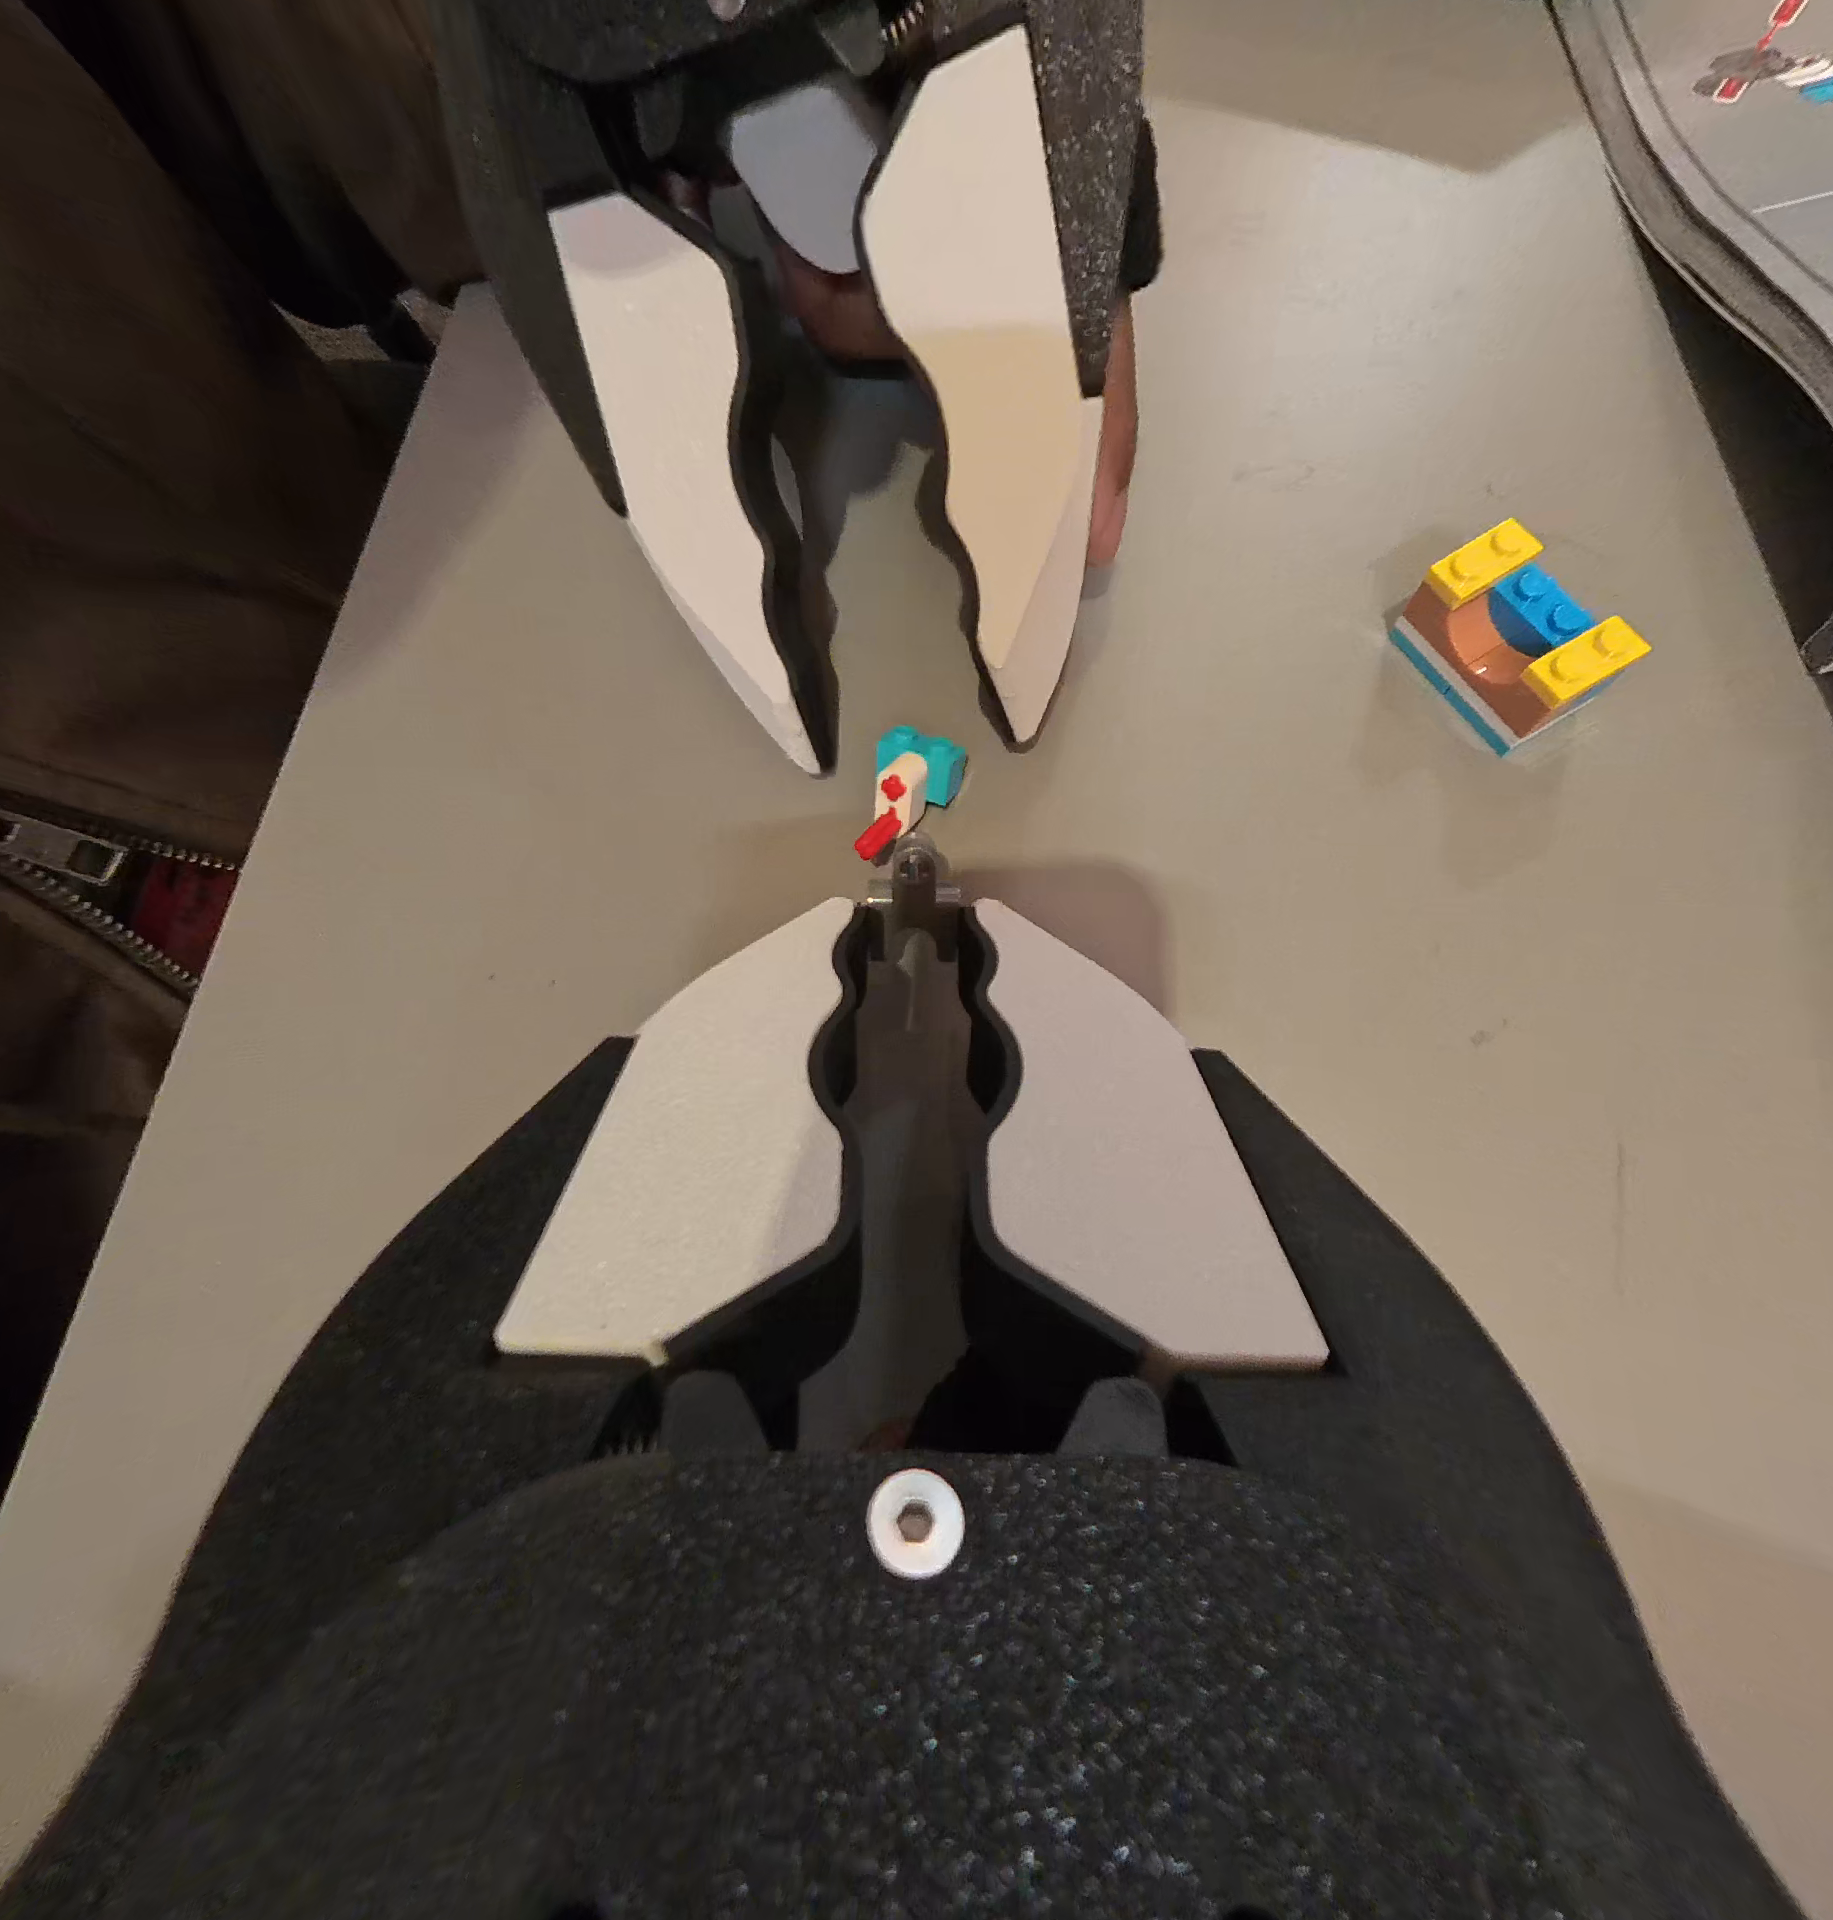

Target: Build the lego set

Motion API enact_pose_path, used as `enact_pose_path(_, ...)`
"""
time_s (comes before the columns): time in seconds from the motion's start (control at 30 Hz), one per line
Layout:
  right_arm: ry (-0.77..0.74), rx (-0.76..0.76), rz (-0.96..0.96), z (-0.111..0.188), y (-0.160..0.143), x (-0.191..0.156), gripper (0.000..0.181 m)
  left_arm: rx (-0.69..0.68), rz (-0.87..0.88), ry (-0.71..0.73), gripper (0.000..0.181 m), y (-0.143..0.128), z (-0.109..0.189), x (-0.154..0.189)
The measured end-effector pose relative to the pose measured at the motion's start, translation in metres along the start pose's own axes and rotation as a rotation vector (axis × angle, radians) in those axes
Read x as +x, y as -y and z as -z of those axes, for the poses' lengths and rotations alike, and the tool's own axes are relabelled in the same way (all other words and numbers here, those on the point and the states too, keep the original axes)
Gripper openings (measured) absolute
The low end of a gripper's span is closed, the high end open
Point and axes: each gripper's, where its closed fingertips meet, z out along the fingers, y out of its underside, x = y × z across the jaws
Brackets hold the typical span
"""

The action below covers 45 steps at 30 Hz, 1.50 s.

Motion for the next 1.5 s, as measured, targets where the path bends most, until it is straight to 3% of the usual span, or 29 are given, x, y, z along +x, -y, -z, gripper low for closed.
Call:
enact_pose_path(0.13,0.002,0.001,0.004,0.0,0.0,-0.001,0.016,0.005,-0.045,0.046,0.034,0.005,-0.003,-0.005)
enact_pose_path(0.3,-0.003,0.001,0.008,0.0,0.001,-0.003,0.016,-0.01,-0.107,-0.029,0.016,0.008,-0.009,0.001)
enact_pose_path(0.47,-0.016,-0.004,0.001,0.003,0.001,-0.004,0.017,0.013,-0.129,-0.045,0.013,0.015,-0.014,0.001)
enact_pose_path(0.9,-0.107,-0.015,0.009,0.034,0.01,0.003,0.016,0.257,0.106,-0.068,0.012,0.045,-0.001,-0.01)
enact_pose_path(1.17,-0.093,-0.142,0.042,0.036,0.004,-0.003,0.016,0.269,0.104,-0.034,0.012,0.051,-0.004,-0.01)
enact_pose_path(1.5,-0.084,-0.158,0.033,0.027,-0.001,-0.005,0.016,0.214,0.054,-0.009,0.012,0.045,-0.009,-0.008)
